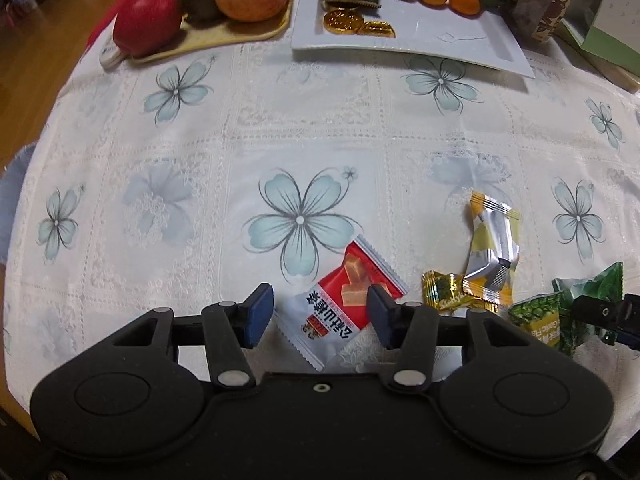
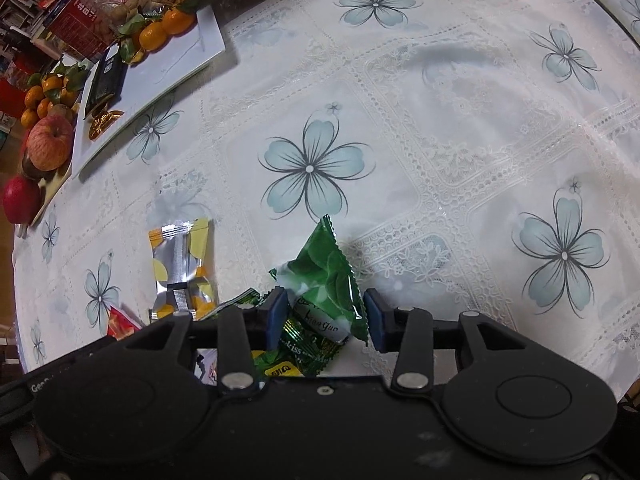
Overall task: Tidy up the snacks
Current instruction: 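Grasp the green packet with the right tool while the left grasps the red-white packet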
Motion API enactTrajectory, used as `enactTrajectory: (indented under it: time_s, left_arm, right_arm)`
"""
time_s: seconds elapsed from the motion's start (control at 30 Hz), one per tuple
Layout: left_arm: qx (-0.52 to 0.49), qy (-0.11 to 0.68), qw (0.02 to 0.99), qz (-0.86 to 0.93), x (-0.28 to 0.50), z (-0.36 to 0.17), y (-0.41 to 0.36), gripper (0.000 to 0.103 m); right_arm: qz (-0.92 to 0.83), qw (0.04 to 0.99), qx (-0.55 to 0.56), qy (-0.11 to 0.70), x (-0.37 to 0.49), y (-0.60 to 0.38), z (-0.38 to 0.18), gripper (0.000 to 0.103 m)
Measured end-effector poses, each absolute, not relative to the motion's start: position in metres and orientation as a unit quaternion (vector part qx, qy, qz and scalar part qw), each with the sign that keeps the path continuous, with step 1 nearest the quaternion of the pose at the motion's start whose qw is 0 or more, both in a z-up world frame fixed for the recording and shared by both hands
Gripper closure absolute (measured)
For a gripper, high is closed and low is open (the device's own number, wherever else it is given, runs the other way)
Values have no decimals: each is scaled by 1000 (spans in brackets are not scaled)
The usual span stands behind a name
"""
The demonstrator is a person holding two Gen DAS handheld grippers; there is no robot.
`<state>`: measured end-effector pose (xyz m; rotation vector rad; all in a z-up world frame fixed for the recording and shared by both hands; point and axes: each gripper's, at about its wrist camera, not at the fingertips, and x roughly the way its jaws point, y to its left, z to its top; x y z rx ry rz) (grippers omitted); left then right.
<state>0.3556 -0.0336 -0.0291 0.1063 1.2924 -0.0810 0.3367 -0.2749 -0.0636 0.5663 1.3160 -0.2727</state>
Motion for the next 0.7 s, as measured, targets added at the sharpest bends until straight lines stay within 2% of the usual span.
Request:
enactTrajectory:
  time_s: [0.1, 0.4, 0.7]
  left_arm:
    - [81, 582, 808, -42, 352, -30, -37, 46]
    - [84, 595, 793, -101, 357, -43, -33, 46]
    - [149, 590, 784, -121, 345, -54, -55, 43]
  right_arm:
    - [-117, 747, 265, 599, 335, -279, -58, 67]
    - [-122, 738, 310, 587, 330, -297, -47, 67]
    - [-111, 739, 331, 576, 327, -304, -36, 67]
